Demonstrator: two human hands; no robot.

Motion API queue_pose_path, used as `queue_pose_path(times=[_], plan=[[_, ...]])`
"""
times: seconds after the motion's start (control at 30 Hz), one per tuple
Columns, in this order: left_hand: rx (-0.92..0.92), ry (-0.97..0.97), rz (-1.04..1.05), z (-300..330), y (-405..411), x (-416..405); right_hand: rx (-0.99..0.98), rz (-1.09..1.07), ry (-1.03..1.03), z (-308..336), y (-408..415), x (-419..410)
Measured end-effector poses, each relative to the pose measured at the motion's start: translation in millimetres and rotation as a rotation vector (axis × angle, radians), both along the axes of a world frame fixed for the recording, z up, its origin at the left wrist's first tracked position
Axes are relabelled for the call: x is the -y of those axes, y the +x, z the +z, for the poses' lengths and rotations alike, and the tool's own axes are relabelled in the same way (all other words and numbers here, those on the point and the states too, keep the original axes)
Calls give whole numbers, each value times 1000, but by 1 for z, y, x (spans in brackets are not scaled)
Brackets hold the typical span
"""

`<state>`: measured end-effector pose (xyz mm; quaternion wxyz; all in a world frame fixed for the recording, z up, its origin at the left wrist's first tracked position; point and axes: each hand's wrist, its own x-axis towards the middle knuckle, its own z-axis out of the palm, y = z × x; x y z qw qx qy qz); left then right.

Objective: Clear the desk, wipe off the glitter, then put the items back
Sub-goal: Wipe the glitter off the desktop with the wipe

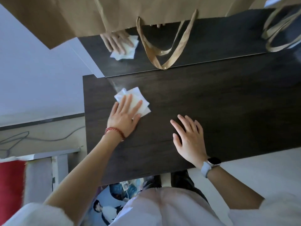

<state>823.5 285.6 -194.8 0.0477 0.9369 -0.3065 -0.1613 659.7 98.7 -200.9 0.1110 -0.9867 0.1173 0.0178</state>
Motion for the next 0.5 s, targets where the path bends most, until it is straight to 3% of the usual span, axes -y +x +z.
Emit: queue_pose_path(times=[0.07,0.1,0.23,0.3,0.37,0.5], plan=[[-10,28,202,5,-9,-48,7,-8,9,0,1,-3],[25,39,191,6,-24,-62,9,-24,17,-1,2,-5],[80,38,-318,-3,-125,-78,17,-81,73,1,4,-16],[104,15,-393,-7,-142,-97,26,-87,80,2,3,-19],[154,31,-281,-9,-134,-122,16,-88,90,2,1,-21],[54,2,30,-4,-135,-127,4,-93,132,6,-6,-27]])
